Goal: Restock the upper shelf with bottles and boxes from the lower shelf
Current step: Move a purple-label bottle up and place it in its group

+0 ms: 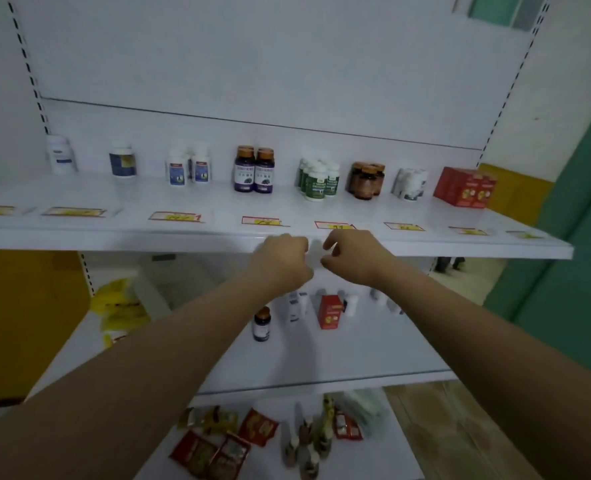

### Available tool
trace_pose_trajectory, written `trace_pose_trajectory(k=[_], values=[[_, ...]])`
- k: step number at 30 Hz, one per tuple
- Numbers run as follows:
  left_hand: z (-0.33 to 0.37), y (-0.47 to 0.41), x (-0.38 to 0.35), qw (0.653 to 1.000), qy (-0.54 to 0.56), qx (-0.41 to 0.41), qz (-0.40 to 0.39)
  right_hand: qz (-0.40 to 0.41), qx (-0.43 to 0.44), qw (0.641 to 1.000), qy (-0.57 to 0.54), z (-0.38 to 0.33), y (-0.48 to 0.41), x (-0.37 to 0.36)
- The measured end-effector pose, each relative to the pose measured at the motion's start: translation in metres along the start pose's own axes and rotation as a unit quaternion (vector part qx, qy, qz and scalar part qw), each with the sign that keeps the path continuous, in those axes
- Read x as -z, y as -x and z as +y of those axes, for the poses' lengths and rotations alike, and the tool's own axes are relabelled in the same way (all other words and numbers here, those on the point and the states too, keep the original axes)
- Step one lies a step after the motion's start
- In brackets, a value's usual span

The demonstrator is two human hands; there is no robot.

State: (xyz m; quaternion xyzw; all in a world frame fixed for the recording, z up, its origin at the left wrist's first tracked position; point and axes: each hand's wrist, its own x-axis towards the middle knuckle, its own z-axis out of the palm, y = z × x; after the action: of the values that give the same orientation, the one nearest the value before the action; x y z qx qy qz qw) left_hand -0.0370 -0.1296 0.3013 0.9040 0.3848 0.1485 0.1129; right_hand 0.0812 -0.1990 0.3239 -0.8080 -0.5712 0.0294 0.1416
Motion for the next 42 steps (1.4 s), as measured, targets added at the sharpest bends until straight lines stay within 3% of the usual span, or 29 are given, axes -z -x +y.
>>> trace_pose_trajectory(k=[8, 16, 26, 30, 37, 42], values=[[-0.047, 0.005, -0.097, 0.988, 0.029, 0.069, -0.133, -0.069, -0.102, 0.992, -0.004, 0.075, 0.017, -0.073], [-0.091, -0.013, -0.174, 0.963, 0.063, 0.197, -0.171, -0.160, -0.120, 0.980, -0.016, 0.131, -0.015, -0.158], [-0.106, -0.076, -0.248, 0.929, 0.107, 0.334, -0.118, -0.193, -0.094, 0.976, -0.032, 0.217, -0.114, -0.209], [-0.111, -0.106, -0.268, 0.925, 0.156, 0.340, -0.065, -0.175, -0.052, 0.983, -0.025, 0.244, -0.161, -0.238], [-0.148, -0.154, -0.314, 0.908, 0.218, 0.354, -0.043, -0.173, 0.040, 0.983, 0.036, 0.257, -0.218, -0.300], [-0.158, -0.151, -0.339, 0.910, 0.225, 0.342, 0.067, -0.047, 0.028, 0.998, 0.009, 0.263, -0.210, -0.327]])
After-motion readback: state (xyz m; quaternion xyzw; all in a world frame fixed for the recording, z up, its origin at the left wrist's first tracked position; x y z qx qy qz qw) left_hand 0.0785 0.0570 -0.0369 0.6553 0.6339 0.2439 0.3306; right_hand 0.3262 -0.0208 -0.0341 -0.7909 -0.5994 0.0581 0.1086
